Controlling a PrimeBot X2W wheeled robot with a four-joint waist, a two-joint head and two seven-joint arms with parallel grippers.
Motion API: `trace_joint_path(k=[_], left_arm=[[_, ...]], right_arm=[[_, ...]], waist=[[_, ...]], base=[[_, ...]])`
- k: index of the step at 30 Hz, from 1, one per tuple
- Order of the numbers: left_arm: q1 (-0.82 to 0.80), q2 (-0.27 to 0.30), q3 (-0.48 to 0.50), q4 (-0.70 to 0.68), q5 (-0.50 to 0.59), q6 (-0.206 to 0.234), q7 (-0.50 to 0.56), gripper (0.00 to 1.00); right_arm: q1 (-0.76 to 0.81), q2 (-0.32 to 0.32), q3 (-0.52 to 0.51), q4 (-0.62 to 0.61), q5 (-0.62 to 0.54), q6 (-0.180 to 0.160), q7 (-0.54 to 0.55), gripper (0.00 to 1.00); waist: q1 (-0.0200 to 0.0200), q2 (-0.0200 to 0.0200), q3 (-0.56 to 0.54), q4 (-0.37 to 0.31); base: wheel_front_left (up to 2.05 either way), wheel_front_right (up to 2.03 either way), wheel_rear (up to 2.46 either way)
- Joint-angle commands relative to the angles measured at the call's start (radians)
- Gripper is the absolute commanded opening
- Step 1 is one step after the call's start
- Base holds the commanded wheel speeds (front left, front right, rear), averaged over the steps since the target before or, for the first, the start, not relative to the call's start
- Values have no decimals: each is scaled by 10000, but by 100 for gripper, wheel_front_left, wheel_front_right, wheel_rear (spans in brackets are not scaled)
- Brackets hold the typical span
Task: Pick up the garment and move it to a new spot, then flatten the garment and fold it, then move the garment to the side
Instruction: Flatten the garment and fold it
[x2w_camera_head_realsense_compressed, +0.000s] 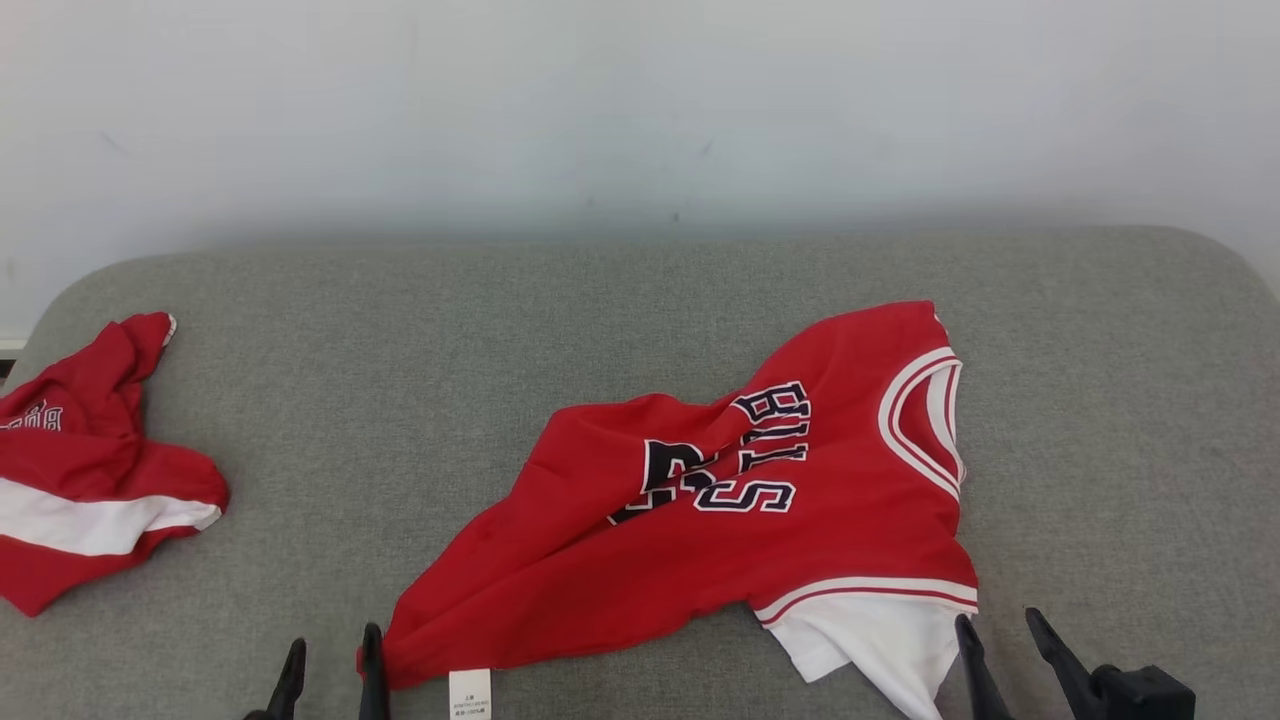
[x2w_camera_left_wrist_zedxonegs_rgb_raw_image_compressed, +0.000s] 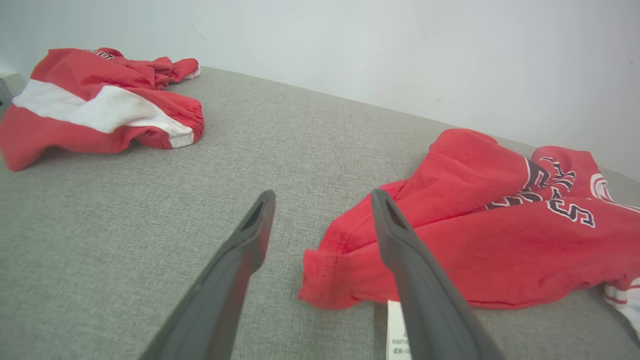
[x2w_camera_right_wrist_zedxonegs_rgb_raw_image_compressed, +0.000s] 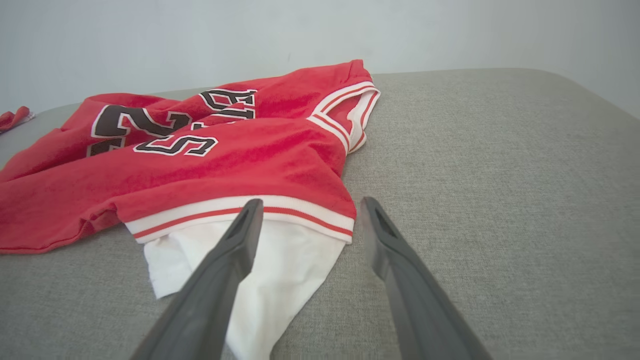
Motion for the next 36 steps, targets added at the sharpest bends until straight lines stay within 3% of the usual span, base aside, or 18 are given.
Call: trace_joint_path(k=[1, 15, 28, 29, 30, 31, 36], left_arm=[[193, -29, 78, -6, 160, -58, -32, 100], [-62, -73, -28, 1380, 484, -535, -33, 100], [-1390, -128, -192, 2919, 458, -960, 82, 99], [-1436, -165, -194, 3089, 397, -977, 76, 25], [-1494, -176, -221, 3290, 363, -1026, 105, 0], [-1539, -177, -260, 3468, 343, -1090, 114, 0], [-1565, -290, -186, 3981, 176, -1243, 22, 0]], right_arm=[[155, 41, -68, -61, -33, -23, 43, 100], [418, 247, -134, 130, 192, -23, 807, 100], [-255, 505, 617, 1518, 403, -23, 1128, 100], [-272, 547, 714, 1656, 478, -23, 1160, 51], [-297, 569, 809, 1786, 507, -23, 1171, 26], [-301, 583, 881, 1904, 534, -23, 1215, 0], [-415, 480, 815, 2150, 849, -23, 898, 0]], waist=[[1, 1, -35, 23], [1, 1, 103, -85], [1, 1, 390, 11], [1, 1, 375, 12], [1, 1, 355, 9], [1, 1, 335, 2], [1, 1, 200, -24]], base=[[0, 0, 0], [0, 0, 0], [0, 0, 0], [0, 0, 0], [0, 0, 0], [0, 0, 0], [0, 0, 0]])
